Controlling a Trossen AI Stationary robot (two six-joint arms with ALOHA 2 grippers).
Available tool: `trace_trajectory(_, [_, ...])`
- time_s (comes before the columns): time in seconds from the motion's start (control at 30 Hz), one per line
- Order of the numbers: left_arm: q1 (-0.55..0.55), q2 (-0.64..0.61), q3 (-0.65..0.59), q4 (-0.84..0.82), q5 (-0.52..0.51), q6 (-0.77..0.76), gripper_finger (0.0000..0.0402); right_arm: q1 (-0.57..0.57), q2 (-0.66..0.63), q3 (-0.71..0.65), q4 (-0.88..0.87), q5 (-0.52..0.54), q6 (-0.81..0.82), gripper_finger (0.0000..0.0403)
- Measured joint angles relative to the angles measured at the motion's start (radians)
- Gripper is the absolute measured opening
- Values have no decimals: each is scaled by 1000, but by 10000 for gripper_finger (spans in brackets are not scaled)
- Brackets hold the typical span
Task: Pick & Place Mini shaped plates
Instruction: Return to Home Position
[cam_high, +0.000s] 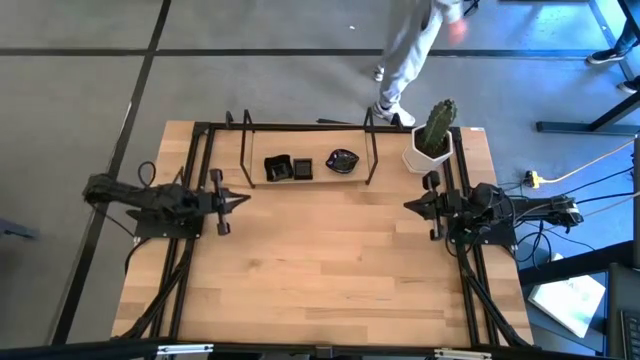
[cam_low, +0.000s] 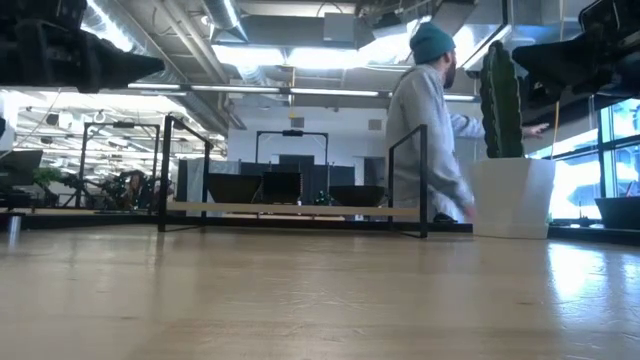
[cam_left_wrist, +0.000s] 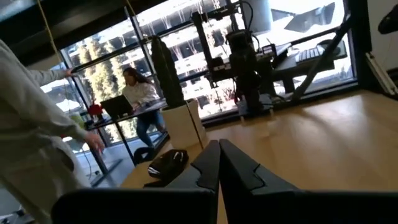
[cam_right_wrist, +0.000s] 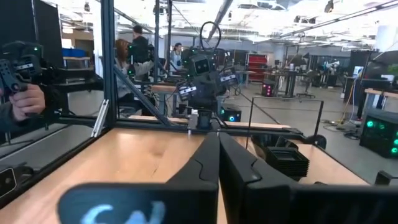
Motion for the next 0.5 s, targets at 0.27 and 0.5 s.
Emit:
trace_trajectory(0.27, [22, -25, 0, -40, 73, 14, 2, 0, 0, 0, 0, -1, 12, 1])
trace_trajectory(0.5, [7, -26, 0, -30, 49, 11, 2, 0, 0, 0, 2, 0, -4, 2])
